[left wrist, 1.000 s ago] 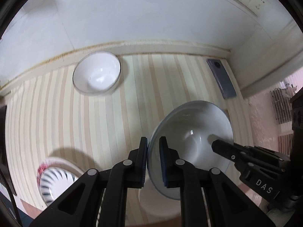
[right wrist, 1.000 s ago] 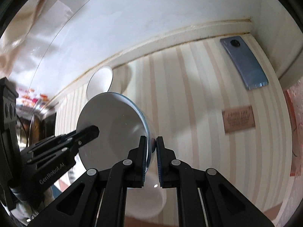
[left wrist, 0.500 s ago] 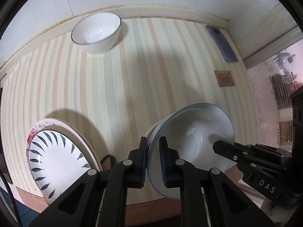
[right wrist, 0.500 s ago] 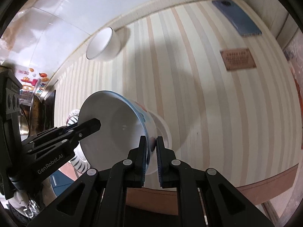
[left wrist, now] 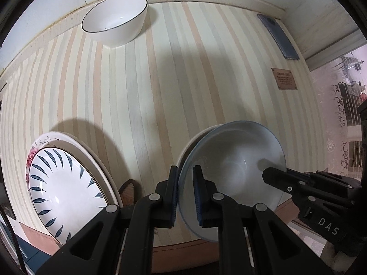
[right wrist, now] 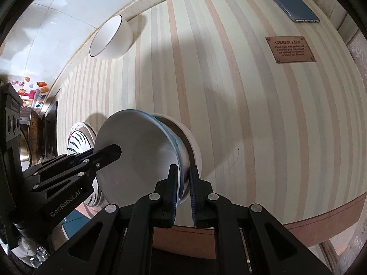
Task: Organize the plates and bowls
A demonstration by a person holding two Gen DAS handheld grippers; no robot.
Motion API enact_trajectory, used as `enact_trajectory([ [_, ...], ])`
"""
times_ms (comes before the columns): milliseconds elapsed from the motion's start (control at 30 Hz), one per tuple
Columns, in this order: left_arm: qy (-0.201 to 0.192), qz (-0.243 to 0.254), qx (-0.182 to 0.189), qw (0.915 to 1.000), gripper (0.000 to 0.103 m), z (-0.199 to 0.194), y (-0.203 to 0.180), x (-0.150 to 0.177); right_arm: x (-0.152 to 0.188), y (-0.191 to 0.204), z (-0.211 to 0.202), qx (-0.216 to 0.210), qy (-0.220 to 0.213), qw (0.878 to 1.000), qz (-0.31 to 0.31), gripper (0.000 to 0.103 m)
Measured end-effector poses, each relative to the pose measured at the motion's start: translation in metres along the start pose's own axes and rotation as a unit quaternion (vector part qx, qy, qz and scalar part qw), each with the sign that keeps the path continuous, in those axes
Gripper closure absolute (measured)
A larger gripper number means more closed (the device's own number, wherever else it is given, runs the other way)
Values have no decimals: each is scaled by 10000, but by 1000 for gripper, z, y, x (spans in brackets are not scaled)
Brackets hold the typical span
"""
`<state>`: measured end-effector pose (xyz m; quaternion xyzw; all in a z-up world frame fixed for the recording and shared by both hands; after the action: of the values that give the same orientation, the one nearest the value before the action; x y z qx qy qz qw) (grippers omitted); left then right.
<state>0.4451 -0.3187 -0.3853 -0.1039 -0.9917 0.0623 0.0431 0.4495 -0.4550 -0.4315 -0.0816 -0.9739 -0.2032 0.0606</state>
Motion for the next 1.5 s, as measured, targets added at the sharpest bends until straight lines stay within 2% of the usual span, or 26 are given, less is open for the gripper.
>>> enact_trajectory([
  [167, 52, 18, -7, 10000, 92, 2, -1, 0, -6, 1, 1, 90, 50, 9999, -42, 89],
  [267, 105, -85, 166, 9998, 92, -8, 4, 1, -9, 0, -4, -81, 218, 9997, 20, 89],
  [367, -204, -357, 343, 9986, 90, -36, 23, -12, -21, 2, -28, -288, 87, 9995, 77, 88],
  [400, -339, -455, 367, 9977, 88, -45, 31, -20, -30, 6, -37, -390, -17, 9992, 81, 85],
  [433, -503, -598, 383, 9962, 79, -54, 42, -32, -37, 9, -44, -460, -106, 9988, 92, 81],
  [467, -678, -745, 390, 9942, 76, -60, 56, -46, -54, 17, -51, -565, -228, 9981, 60, 69],
  [500, -809, -882, 350, 9922, 76, -63, 69, -60, -70, 24, -54, -622, -354, 9974, 7, 61],
  [533, -891, -1067, 266, 9899, 76, -64, 86, -75, -84, 31, -56, -626, -470, 9969, -33, 60],
  [600, -932, -1398, 265, 9854, 76, -59, 115, -104, -125, 50, -52, -648, -713, 9953, -128, 60],
  [700, -885, -1791, 184, 9797, 76, -42, 154, -140, -181, 76, -34, -769, -836, 9934, -153, 60],
  [833, -663, -2045, 416, 9757, 75, -19, 182, -170, -235, 104, -1, -804, -720, 9940, -154, 60],
  [933, -485, -2115, 511, 9748, 76, -5, 189, -184, -258, 114, 21, -729, -590, 9955, -147, 60],
  [1067, -388, -2049, 491, 9768, 77, 8, 185, -198, -273, 116, 49, -695, -333, 9970, -60, 61],
  [1100, -433, -1997, 454, 9779, 78, 10, 183, -201, -276, 116, 54, -651, -304, 9974, -54, 65],
  [1133, -468, -1924, 414, 9793, 89, 12, 182, -205, -279, 115, 59, -599, -299, 9977, -61, 71],
  [1167, -475, -1862, 399, 9806, 94, 11, 179, -208, -280, 116, 62, -593, -287, 9978, -91, 89],
  [1333, -597, -1681, 85, 9839, 94, 8, 166, -205, -277, 119, 62, -294, -413, 9984, -263, 90],
  [1500, -696, -1599, 111, 9846, 94, -3, 154, -199, -271, 119, 53, -247, -438, 9983, -304, 90],
])
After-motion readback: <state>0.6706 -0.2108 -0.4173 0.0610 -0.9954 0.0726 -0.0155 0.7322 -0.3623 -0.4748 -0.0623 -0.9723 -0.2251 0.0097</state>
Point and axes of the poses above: each gripper's, at about its wrist camera, not at the fingertips, and z roughly the way its jaws point, y to its left, x to its underside, the point moved 8 cm from there along z, roughly the way its jaws point, and after that the axes turned 6 degrees about y, right-handed, at the moved point
